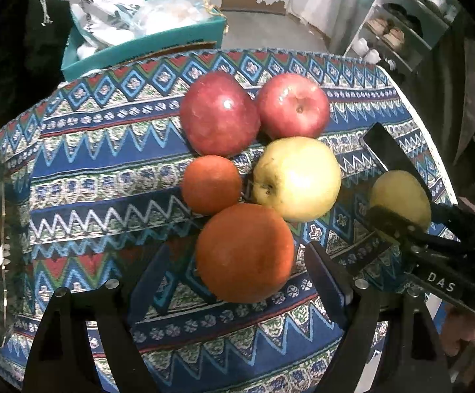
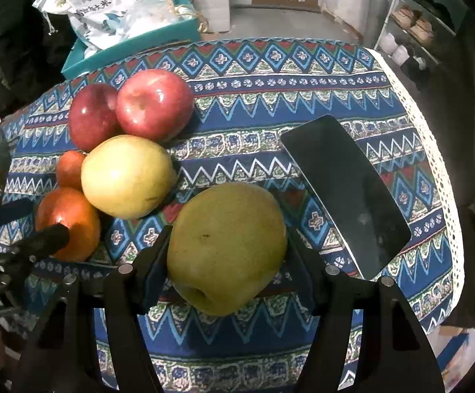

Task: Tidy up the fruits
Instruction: 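Close the right tool on the green pear while the left tool grasps an orange, then lift the pear with the right tool while the left tool lifts the orange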

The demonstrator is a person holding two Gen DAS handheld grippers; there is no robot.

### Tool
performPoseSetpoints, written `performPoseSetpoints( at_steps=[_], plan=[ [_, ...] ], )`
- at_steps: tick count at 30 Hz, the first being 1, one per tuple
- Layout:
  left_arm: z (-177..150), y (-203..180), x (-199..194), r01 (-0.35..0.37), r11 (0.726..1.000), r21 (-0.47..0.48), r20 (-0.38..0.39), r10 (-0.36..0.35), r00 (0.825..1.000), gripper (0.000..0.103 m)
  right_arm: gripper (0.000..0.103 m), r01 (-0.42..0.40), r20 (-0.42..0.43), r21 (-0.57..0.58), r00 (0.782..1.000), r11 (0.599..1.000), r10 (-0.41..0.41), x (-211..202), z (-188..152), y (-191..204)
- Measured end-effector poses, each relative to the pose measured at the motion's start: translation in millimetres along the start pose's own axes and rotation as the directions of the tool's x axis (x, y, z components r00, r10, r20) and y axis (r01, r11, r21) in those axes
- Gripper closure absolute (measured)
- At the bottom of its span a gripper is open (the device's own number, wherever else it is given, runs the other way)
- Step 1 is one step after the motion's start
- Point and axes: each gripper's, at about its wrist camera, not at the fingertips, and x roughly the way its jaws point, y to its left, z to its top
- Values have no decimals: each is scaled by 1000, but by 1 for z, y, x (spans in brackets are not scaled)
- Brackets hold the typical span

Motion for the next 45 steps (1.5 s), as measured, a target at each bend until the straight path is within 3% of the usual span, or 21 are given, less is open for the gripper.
performPoseSetpoints(
  at_steps=[13, 17, 25, 35, 45],
  plan=[
    [-1, -5, 27, -20, 1000, -7, -40, 20, 999, 19, 37, -13, 1, 0, 1000, 1000, 13, 6, 5, -2],
    [-1, -11, 34, -13, 1000, 9, -43, 13, 999, 33, 37, -15, 1, -1, 1000, 1000, 15, 6, 5, -1],
    [-3, -16, 33, -16, 999, 35, -37, 17, 999, 35, 37, -12, 8, -3, 1000, 1000, 12, 3, 6, 0],
    [-13, -4, 6, -12, 1000, 28, -10, 13, 1000, 35, 37, 7, 72, -29, 997, 1000, -5, -19, 13, 9],
    [-9, 12, -48, -10, 1000, 5, 91, 10, 996, 36, 37, 1, 155, -54, 988, 999, 8, -51, 25, 24]
  ],
)
